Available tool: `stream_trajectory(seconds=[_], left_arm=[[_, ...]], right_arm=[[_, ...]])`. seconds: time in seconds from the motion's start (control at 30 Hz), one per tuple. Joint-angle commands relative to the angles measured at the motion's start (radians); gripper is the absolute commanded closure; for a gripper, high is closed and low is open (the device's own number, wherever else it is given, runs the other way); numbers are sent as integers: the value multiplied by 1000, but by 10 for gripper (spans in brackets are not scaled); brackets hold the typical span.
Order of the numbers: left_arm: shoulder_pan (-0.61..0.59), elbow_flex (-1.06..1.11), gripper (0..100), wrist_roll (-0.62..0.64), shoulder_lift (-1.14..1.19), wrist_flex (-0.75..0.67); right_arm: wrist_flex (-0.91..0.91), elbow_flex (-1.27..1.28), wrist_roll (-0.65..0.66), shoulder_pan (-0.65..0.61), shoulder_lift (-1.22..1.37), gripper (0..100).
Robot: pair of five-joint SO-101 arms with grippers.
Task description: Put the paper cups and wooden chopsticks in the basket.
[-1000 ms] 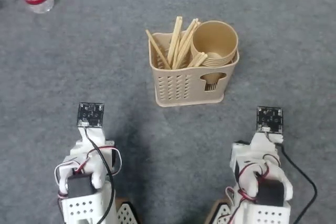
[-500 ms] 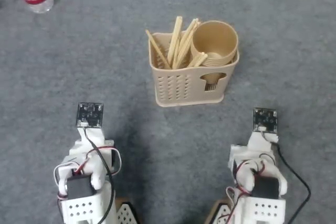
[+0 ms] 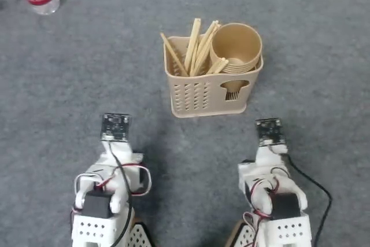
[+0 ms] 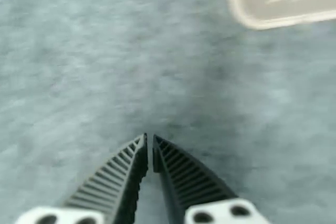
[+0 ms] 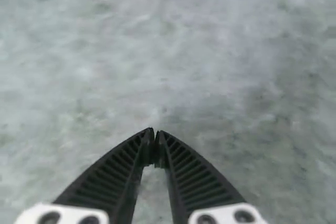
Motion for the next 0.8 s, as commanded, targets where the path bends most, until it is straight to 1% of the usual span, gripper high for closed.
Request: stream_trajectory(seconds=[0.0, 0.07, 0.1, 0.13, 0.23, 0.27, 0.33, 0.4, 0.5, 0.57, 0.67, 0.77], left_arm=[[-103, -5, 988, 5, -18, -11], [-221, -4, 988, -40, -18, -12], [-245, -4, 988, -60, -18, -12], [-244, -4, 988, -74, -18, -11], [-178, -4, 988, -94, -18, -11], [-169, -4, 988, -95, -18, -11], [-193, -4, 988, -104, -18, -11], [-183, -4, 988, -106, -18, -11], [-143, -4, 988, -107, -18, -11], [-146, -4, 988, -107, -18, -11], [-114, -4, 988, -107, -18, -11], [-114, -4, 988, -106, -18, -11]], right_arm=[[2, 12, 14, 108, -12, 991], [-4, 11, 14, 240, -13, 991], [-5, 12, 14, 259, -13, 991], [-2, 17, 14, 240, -13, 991], [2, 15, 14, 130, -13, 991], [2, 15, 14, 122, -13, 991], [2, 15, 14, 159, -12, 990], [-4, 17, 12, 191, -13, 990], [2, 15, 12, 160, -13, 991], [-4, 15, 12, 194, -13, 990], [2, 15, 12, 179, -13, 991], [2, 15, 12, 176, -13, 990]])
